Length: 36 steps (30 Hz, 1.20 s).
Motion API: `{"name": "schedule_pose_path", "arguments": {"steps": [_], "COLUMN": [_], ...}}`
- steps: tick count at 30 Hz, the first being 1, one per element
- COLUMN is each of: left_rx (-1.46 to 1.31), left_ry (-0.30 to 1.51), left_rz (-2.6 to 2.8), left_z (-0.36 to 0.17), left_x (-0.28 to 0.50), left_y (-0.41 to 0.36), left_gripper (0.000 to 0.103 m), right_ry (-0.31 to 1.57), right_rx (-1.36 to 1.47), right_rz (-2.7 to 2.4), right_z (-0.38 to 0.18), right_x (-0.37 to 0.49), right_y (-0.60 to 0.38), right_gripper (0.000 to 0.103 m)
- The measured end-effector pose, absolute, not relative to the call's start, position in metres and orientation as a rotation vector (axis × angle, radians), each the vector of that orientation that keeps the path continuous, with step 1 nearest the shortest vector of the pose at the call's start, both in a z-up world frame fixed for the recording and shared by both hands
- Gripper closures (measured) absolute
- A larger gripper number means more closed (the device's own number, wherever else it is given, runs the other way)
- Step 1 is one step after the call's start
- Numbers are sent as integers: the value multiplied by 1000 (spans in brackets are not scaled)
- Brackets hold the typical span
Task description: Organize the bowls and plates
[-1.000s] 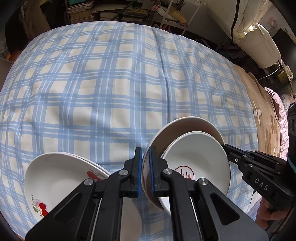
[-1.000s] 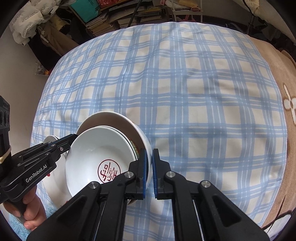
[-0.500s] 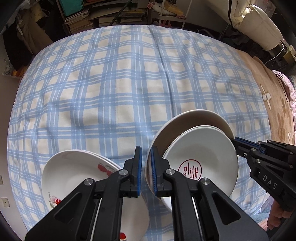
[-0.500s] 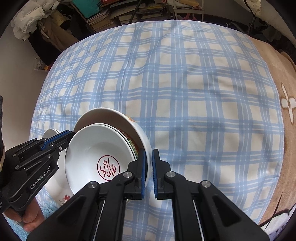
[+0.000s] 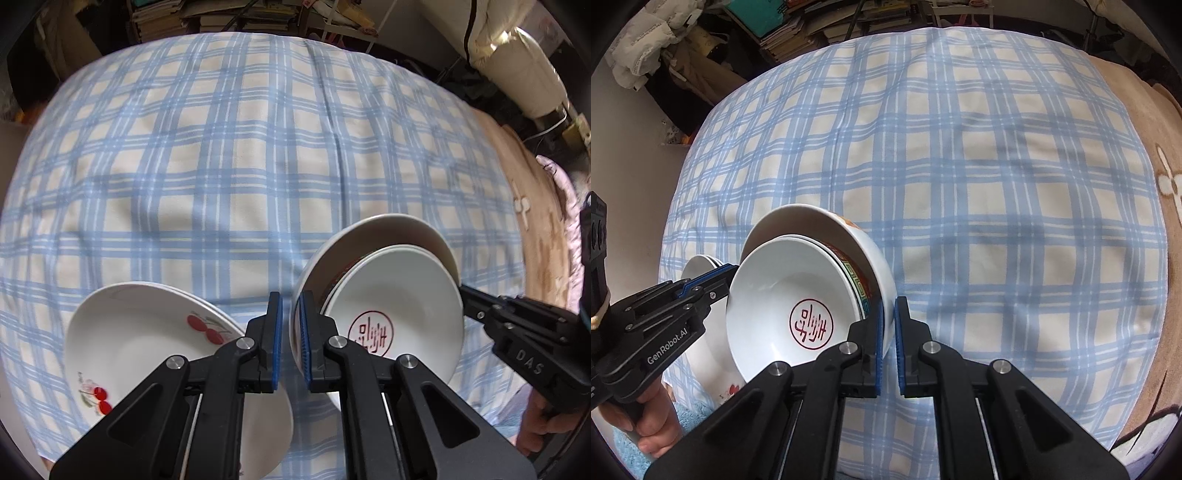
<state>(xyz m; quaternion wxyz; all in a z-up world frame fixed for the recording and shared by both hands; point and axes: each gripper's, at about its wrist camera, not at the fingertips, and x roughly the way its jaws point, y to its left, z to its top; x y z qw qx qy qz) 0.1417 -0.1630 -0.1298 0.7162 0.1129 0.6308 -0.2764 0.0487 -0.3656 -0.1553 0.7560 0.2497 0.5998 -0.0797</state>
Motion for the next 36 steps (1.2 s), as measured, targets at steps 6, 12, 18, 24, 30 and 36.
{"name": "schedule_pose_path", "arguments": {"steps": [6,12,18,24,30,36], "left_rx": [288,264,264,387,407,396], "left_ry": [1339,1337,1335,1274,1309,1312], "left_rz": [-588,-555,-557,-547,-560,-583], "left_z": [-130,-131,-131,-127,-128,-130], "left_x": [137,139,138,130,135,139], "left_y": [-170,-172,-170,-178,-179,-179], "left_gripper": [99,99,99,92,90,91], "right_ry": [1308,1284,1275,1288,1313,1308], "right_rx": [531,576,582,563,578,606], "right_rz": [-206,-226,-222,-199,-194,-196], "right_z": [-156,-156,-156,-154,-155,-157], "right_x": [52,50,49,50,51,50], "right_y": [-362,-364,-364,-365,-368,-370], "right_gripper": [94,94,93,94,93,93]}}
